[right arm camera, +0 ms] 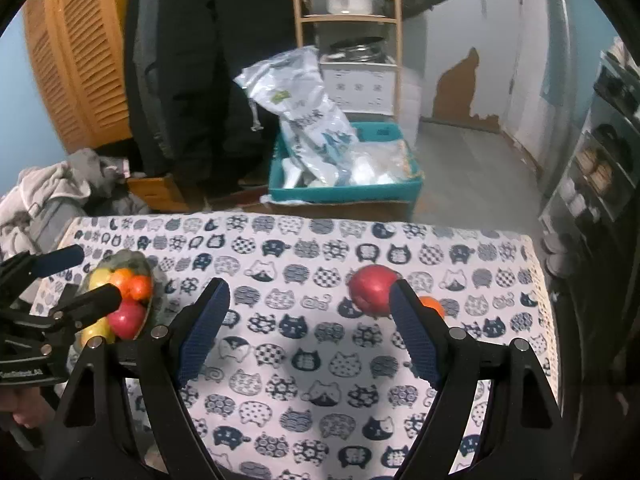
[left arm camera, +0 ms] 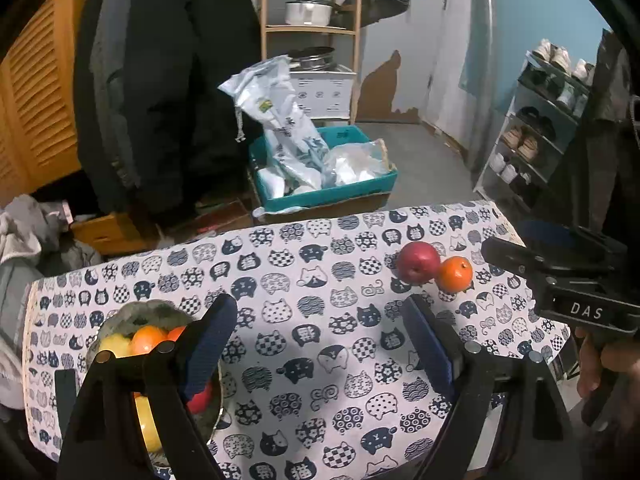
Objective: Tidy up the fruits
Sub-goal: 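Move both tools toward the red apple and orange lying on the cloth, then close the right tool around the orange beside the red apple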
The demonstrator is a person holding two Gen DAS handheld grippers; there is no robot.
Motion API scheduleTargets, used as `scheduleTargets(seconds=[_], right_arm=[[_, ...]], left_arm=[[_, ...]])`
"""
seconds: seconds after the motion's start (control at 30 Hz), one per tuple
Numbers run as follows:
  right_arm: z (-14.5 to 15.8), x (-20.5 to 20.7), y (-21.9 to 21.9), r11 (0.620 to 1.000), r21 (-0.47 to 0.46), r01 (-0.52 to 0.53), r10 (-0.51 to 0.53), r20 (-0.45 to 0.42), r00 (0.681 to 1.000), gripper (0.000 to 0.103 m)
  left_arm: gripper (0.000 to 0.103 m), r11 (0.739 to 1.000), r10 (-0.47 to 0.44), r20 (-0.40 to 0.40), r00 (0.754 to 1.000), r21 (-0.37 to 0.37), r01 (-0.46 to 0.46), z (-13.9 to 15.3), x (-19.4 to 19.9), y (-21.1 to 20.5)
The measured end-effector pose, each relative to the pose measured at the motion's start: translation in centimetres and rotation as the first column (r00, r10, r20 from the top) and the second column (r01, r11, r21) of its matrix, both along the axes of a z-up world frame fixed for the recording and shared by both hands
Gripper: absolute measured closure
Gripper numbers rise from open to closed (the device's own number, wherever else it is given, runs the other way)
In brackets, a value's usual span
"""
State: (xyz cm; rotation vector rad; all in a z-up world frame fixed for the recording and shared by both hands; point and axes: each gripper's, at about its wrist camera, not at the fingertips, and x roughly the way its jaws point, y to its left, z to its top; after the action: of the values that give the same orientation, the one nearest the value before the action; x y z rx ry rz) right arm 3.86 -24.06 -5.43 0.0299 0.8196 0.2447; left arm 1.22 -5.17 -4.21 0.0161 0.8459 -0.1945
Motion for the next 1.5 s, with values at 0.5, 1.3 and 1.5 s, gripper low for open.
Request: scheduleTargets(seconds=[0.5,1.3,1.5], right_arm=[[-2.5,1.4,-6.9,0.991,-0.006,0.132,-0.132,-0.067,0.989,0.022],[-8.2,10.8,-10.0,0.987,-0.038,0.158,-0.162,-0.265,0.951,0.022],[-11.6,11.7,-11.0,0.983,-0.045,0.180,-0.185,-0.325,0.927,0.022]], left_arm=[[0.017,0.992,-0.105,-0.043,0.994,0.070,0.108,-1.5,2.3,-5.4],[0.017,0.965,-0.236,-0.217,0.947,0.064,0.255,-6.5,12.5,-11.3],[0.017,0.961,-0.252,-0.264,0.931,0.050,0.274,-9.2,14.2,-12.2]])
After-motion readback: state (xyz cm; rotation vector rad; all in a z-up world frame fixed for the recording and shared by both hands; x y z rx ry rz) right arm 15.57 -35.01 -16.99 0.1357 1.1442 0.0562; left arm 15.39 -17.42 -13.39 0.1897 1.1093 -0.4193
